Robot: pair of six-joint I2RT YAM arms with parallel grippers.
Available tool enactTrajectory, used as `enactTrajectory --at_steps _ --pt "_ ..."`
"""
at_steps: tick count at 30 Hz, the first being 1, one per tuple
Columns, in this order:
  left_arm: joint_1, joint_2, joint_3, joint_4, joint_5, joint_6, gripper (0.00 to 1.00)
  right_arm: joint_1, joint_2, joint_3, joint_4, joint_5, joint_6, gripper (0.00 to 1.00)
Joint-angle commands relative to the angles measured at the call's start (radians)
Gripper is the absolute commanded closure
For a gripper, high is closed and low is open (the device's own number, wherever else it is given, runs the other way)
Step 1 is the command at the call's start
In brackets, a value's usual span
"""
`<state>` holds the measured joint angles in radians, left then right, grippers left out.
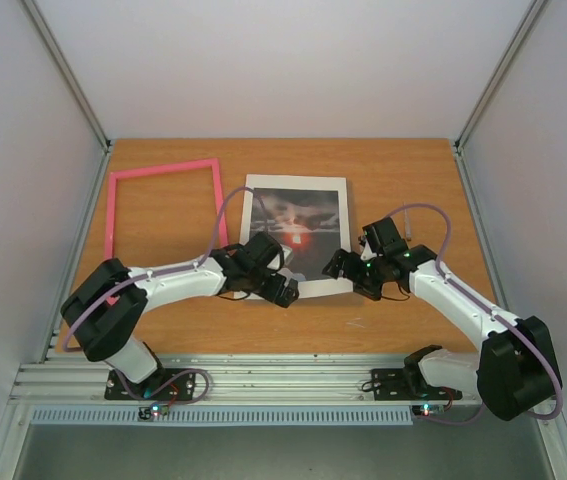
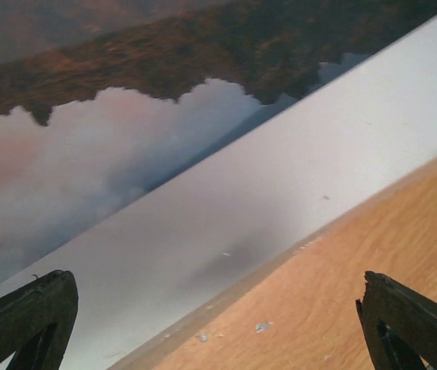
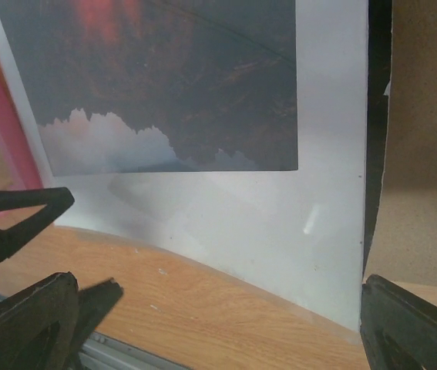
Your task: Take the photo out of the frame
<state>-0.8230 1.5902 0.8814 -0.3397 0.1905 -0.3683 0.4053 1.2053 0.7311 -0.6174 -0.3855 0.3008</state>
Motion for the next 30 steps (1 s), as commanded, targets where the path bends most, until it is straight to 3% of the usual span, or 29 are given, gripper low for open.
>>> enactTrajectory --at_steps 1,9,17,30 --pt "-0.053 -0.045 -0.004 0.082 -0.081 0.061 0.01 0.004 0.004 0.043 -0.017 -0.013 0.019 0.02" --pt "-0.108 -0.026 -0.004 0.158 -0.174 0.136 0.01 0.003 0.011 0.085 -0.03 -0.023 0.013 0.02" --pt "-0.184 -0.092 -0.171 0.501 -0.281 0.275 0.0 0.004 0.018 0.09 -0.022 -0.039 0.02 0.02" --pt "-0.192 0.036 -0.122 0.56 -0.29 0.322 0.01 0.004 0.042 0.093 -0.002 -0.067 0.024 0.02"
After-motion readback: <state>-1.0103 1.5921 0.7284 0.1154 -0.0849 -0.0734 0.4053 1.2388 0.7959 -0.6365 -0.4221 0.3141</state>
